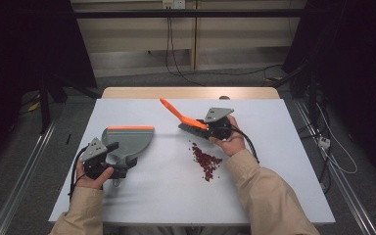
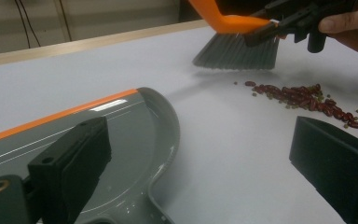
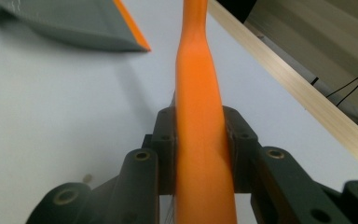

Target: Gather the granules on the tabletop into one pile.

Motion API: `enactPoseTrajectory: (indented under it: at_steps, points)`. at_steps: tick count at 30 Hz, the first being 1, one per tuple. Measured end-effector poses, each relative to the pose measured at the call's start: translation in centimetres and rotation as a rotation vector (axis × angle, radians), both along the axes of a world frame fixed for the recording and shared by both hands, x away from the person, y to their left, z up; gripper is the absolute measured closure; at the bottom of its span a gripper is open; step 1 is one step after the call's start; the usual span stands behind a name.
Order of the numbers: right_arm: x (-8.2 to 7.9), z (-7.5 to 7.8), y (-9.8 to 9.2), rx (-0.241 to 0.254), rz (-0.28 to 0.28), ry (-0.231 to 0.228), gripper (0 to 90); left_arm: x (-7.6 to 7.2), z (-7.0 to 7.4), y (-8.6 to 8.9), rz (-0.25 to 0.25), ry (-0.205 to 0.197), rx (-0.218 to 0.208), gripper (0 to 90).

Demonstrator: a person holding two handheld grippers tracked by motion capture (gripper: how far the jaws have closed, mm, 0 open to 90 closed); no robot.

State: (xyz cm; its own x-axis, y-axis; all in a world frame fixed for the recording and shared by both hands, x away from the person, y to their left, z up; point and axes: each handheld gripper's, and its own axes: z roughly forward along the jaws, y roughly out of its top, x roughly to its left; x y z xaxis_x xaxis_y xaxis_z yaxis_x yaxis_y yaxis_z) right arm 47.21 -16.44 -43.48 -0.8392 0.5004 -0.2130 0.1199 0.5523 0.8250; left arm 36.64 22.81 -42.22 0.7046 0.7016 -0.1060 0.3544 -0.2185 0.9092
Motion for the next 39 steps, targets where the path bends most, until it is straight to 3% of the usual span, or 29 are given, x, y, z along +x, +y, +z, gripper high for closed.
enactPoseTrajectory:
  at_steps: [12, 20, 39]
  points:
    - [-1.3, -0.2, 0.0, -0.097, 0.209, -0.028, 71.4, 0.0, 0.0, 0.0, 0.003, 0.001, 0.01, 5.2]
    - [-2.3, 0.2, -1.0, -0.113, 0.3, 0.004, 71.5, 0.0, 0.0, -0.1, 0.005, 0.001, 0.008, 5.2]
    - [-5.4, 0.6, -1.9, -0.121, 0.385, 0.024, 71.3, -0.1, 0.0, -0.2, 0.004, -0.003, 0.013, 5.2]
